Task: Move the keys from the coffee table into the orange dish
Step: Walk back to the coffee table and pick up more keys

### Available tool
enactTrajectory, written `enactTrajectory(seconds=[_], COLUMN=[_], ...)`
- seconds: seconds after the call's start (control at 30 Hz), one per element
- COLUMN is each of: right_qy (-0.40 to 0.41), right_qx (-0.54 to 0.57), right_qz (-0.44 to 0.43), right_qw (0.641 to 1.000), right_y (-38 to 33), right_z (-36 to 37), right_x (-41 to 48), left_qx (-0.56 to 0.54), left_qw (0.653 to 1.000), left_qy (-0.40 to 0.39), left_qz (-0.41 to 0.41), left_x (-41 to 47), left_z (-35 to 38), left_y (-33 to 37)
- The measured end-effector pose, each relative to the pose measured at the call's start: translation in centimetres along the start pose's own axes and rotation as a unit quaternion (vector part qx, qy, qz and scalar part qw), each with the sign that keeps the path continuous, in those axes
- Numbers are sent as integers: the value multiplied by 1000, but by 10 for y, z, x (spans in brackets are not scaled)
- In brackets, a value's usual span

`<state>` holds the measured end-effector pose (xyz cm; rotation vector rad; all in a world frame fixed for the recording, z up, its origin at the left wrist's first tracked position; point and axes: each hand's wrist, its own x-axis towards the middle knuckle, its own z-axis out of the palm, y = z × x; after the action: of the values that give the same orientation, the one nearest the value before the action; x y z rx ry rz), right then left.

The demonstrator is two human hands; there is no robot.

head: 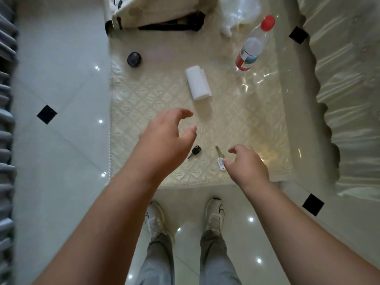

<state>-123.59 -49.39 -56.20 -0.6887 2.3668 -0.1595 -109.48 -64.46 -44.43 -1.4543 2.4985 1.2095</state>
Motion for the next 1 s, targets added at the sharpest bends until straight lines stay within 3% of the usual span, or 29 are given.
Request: enactTrajectory(seconds=[0.4, 1.0], right_qy=[53, 113], right_qx=[-67, -28], right_qz=[3, 13], right_qw=[996, 993], right_y=[20, 31], right_z=[77, 105], right_x=[46, 62], left_qx=[7, 19], left_qw=[1000, 1000], left_qy=[1, -6], left_qz=[6, -18], left_x=[37, 47], left_z=[33, 40], left_y=[-20, -33])
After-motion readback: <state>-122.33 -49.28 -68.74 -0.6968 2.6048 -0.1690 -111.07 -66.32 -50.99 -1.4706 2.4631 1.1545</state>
